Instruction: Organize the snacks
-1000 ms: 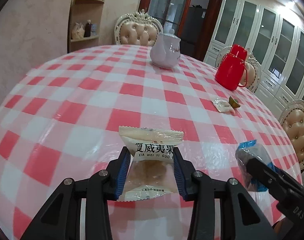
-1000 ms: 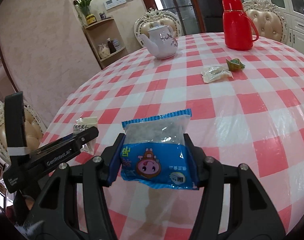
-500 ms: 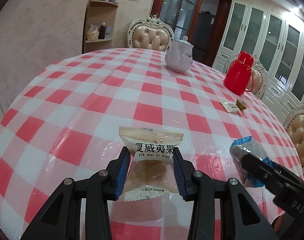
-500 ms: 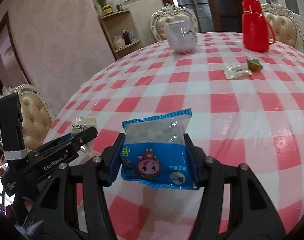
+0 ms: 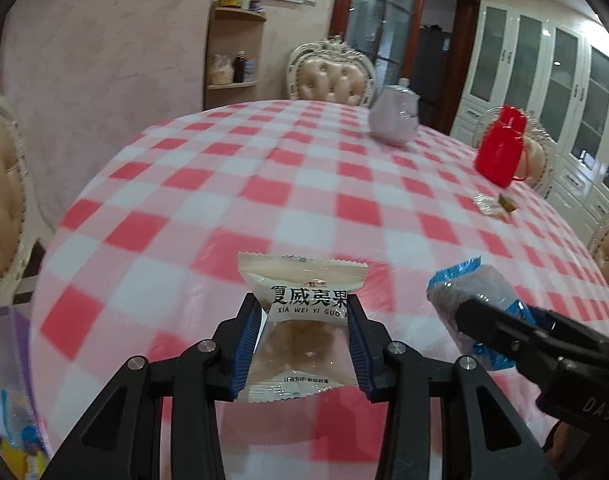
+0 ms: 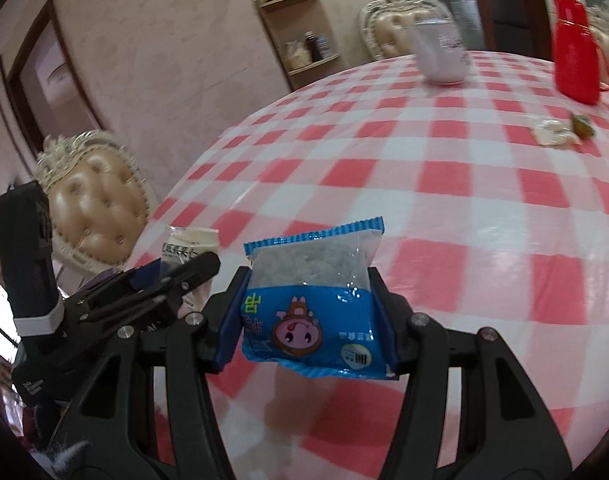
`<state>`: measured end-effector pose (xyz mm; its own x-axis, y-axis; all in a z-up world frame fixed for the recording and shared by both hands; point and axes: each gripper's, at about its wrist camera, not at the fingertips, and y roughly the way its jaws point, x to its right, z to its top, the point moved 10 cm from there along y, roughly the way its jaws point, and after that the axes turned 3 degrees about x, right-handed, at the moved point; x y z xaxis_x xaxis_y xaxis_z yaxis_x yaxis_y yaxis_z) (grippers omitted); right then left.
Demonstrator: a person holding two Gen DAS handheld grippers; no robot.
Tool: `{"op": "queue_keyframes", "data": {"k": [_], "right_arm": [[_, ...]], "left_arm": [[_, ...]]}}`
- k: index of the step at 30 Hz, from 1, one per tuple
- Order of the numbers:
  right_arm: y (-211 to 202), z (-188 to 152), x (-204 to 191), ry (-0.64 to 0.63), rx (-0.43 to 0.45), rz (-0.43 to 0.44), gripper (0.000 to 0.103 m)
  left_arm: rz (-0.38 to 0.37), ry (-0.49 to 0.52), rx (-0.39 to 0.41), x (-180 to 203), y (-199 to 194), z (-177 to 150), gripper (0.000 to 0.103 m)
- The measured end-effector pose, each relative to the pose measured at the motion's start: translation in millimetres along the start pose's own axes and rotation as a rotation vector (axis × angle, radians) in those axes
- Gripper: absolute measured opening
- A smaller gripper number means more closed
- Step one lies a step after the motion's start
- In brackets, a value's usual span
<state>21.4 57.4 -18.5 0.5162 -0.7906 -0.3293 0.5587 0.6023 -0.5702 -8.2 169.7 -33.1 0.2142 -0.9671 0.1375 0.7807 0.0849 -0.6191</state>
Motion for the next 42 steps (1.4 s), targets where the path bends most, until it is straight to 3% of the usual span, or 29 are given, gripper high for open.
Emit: {"op": "queue_keyframes", "data": {"k": [11,25,33,42], "right_arm": [[27,-23,-98,-0.113,-0.080,0.165,0.060],[41,-79,-243,-0.342,-0.176,0.377,0.060],[42,-104,-288,-0.414,-0.223,0.455,0.060],[48,-139,-331,-0.524,-0.283,0.531,0.060]], "left_arm": [[0.141,-0.075,0.042,-94,-44,-2,0.043],[0.377,-0.186,0.017,-224,-104,-39,0.043],[0.477,-0.239,0.011,-278,-129,-53,0.044],[0.560,-0.268,-0.005,-312,-145,-63,0.044]]}}
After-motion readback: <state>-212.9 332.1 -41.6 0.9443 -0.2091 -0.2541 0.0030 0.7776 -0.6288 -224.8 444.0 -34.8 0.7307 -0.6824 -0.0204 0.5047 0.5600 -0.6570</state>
